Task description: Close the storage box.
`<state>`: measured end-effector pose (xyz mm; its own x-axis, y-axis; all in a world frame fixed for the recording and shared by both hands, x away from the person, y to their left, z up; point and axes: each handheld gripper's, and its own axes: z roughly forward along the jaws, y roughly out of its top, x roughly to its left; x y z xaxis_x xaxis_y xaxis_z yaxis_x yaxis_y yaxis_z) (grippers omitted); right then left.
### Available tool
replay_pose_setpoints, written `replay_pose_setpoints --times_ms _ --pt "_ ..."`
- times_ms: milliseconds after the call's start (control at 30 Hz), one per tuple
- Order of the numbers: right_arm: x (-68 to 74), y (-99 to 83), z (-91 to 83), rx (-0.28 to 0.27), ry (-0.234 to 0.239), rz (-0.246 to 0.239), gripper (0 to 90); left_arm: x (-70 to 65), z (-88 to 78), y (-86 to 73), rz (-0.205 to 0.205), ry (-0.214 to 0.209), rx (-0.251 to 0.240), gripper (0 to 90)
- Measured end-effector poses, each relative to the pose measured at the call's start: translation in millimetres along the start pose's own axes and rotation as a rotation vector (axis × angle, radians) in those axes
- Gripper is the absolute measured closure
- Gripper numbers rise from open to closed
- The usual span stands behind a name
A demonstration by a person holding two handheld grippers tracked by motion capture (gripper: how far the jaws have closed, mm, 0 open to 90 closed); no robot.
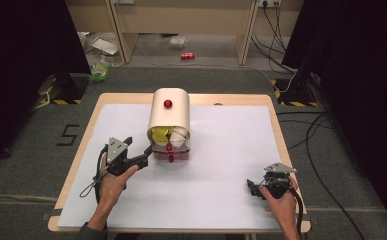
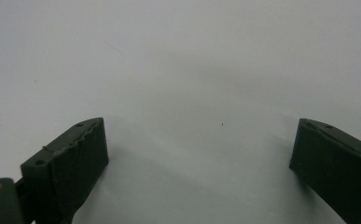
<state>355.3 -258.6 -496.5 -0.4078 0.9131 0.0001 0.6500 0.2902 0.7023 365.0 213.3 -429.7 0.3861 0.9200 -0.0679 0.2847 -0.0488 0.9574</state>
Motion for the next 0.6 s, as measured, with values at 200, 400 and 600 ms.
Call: replay_pose_setpoints --times_ms 200,400,600 --pt "0.0 0.0 0.0 0.0 0.0 0.0 4.2 1.8 2.1 -0.2 -0.003 0.005 0.002 20.7" --pt "-0.1 0.0 0.0 0.0 0.001 0.0 4.1 3.2 4.9 -0.6 -0.009 0.008 0.005 20.4" --pt "-0.1 0.0 0.0 0.0 0.001 0.0 4.2 2.5 4.5 -0.7 0.008 0.025 0.001 19.6"
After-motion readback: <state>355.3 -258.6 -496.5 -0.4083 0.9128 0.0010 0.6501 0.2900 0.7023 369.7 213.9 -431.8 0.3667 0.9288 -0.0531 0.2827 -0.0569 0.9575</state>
